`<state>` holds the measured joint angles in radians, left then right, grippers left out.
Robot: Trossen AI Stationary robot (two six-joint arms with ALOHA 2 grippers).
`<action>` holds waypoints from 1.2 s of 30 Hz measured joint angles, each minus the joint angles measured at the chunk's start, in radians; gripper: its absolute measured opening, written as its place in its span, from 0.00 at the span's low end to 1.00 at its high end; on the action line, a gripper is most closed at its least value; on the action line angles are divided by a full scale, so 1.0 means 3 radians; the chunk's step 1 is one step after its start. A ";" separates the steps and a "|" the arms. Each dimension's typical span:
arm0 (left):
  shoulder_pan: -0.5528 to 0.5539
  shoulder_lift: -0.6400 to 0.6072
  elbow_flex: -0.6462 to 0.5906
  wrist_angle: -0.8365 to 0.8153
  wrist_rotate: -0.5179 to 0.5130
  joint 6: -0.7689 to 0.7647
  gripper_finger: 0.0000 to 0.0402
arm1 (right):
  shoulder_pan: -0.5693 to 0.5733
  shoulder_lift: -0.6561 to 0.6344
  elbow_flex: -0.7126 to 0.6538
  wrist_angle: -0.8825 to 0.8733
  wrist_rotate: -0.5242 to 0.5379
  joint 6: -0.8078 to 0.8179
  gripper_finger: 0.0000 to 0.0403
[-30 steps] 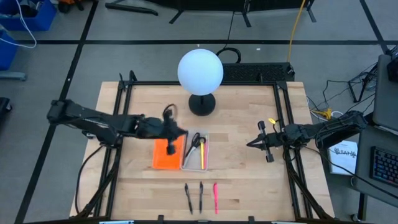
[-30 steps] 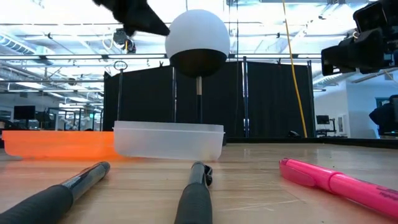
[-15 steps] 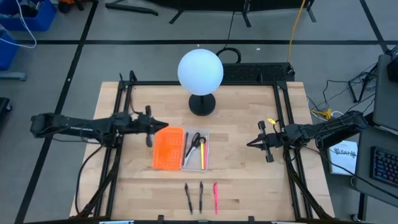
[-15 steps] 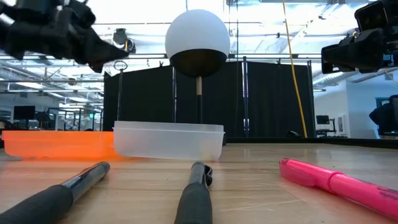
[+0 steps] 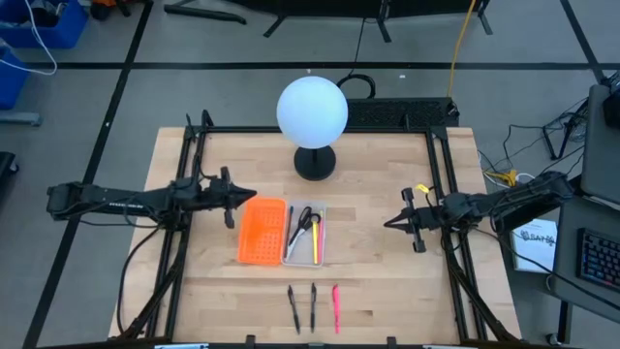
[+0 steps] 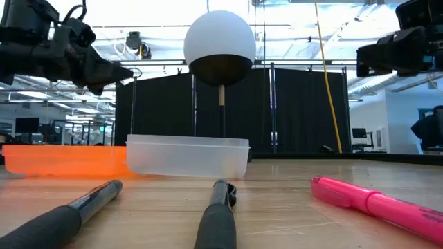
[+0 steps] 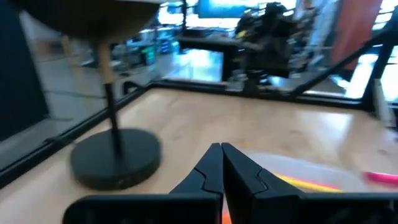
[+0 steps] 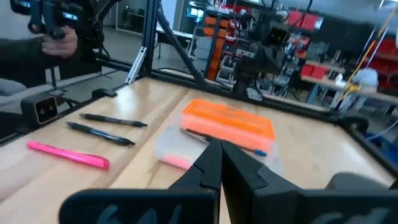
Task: Pick & place school supplies into a supply box
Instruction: Put the pink pen into the orange supply box
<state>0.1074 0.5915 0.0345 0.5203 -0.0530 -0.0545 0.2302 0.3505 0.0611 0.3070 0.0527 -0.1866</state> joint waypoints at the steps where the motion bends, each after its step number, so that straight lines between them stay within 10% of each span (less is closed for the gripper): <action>1: 0.0000 0.0006 0.0000 -0.0040 -0.0074 -0.0015 0.02 | 0.0000 0.0038 0.0000 0.0015 0.0012 0.0038 0.00; 11: 0.0000 0.0012 0.0000 -0.0444 -0.0177 0.0152 0.02 | 0.0446 0.1129 0.0556 0.0297 0.0602 0.0705 0.00; 21: 0.0000 0.0012 0.0000 -0.0529 -0.0175 0.0166 0.06 | 0.1410 0.3473 0.3567 -0.2098 0.2135 0.1150 0.00; 29: 0.0000 0.0012 0.0000 -0.0513 -0.0170 0.0148 0.06 | 0.1577 0.4809 0.5638 -0.3569 0.1920 0.2474 0.00; 36: 0.0000 0.0012 0.0000 -0.0523 -0.0165 -0.0024 0.01 | 0.1499 0.5472 0.6126 -0.4235 0.1128 0.4262 0.00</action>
<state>0.1074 0.5950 0.0345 0.3633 -0.1024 -0.0617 0.6801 1.9920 1.8988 -0.9635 0.3911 1.0921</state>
